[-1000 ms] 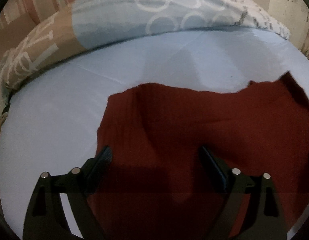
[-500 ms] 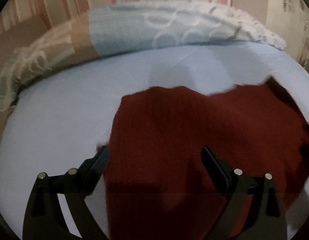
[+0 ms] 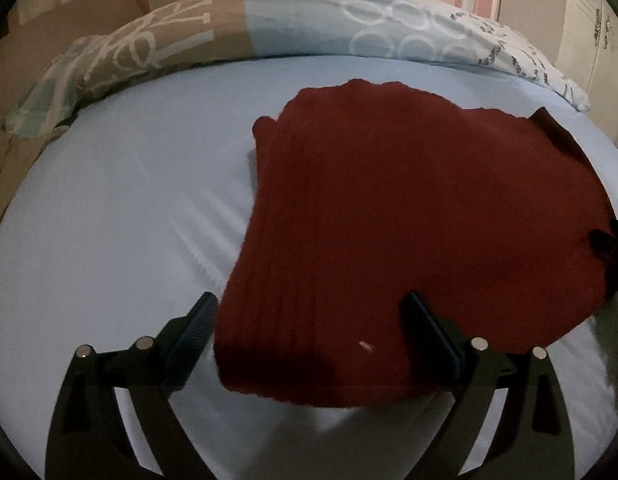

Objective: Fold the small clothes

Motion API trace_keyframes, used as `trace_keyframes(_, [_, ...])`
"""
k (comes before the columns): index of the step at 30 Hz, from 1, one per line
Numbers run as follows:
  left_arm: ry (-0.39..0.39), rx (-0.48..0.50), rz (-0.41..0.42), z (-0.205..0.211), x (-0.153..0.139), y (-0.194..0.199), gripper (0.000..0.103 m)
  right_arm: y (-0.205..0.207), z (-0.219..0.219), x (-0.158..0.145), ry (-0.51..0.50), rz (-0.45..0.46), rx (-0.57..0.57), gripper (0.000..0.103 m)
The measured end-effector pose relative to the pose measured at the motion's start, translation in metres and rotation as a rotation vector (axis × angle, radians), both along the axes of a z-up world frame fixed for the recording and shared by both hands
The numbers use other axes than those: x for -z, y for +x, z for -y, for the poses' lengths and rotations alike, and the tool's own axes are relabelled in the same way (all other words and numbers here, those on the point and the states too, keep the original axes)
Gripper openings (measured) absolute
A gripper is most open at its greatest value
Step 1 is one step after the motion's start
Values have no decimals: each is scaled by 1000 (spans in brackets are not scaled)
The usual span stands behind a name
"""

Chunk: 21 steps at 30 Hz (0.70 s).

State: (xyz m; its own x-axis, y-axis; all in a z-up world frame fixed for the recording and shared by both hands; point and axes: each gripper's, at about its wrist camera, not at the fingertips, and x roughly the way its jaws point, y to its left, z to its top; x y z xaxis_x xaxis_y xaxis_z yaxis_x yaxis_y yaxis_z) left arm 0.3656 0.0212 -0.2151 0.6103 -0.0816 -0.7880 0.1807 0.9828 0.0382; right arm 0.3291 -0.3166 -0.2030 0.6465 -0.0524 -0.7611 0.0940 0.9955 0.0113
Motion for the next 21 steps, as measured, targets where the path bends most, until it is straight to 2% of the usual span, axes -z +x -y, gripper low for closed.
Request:
trace_keyframes(2, [13, -1, 5, 3, -2, 0, 95, -4, 9, 2, 39, -8, 15, 83])
trace_keyframes(4, [29, -5, 17, 6, -8, -5, 94, -8, 5, -5, 26, 3, 30, 84])
trace_keyframes(6, [26, -3, 28, 3, -14, -13, 94, -14, -17, -19, -20, 61, -9, 96])
trace_keyframes(8, [29, 4, 31, 8, -15, -16, 94, -12, -52, -33, -29, 122, -73, 100])
trace_keyframes(11, [46, -1, 28, 11, -13, -18, 94, 13, -100, -27, 9, 75, -171, 99])
trace_keyframes(14, [22, -9, 11, 8, -11, -16, 94, 36, -128, -13, -57, 18, -202, 96])
trace_keyframes(17, [20, -8, 6, 9, -10, -16, 94, 40, -117, -7, -71, -22, -176, 97])
trace_keyframes(21, [15, -9, 3, 8, -10, -16, 94, 26, -68, -10, -66, -32, -73, 97])
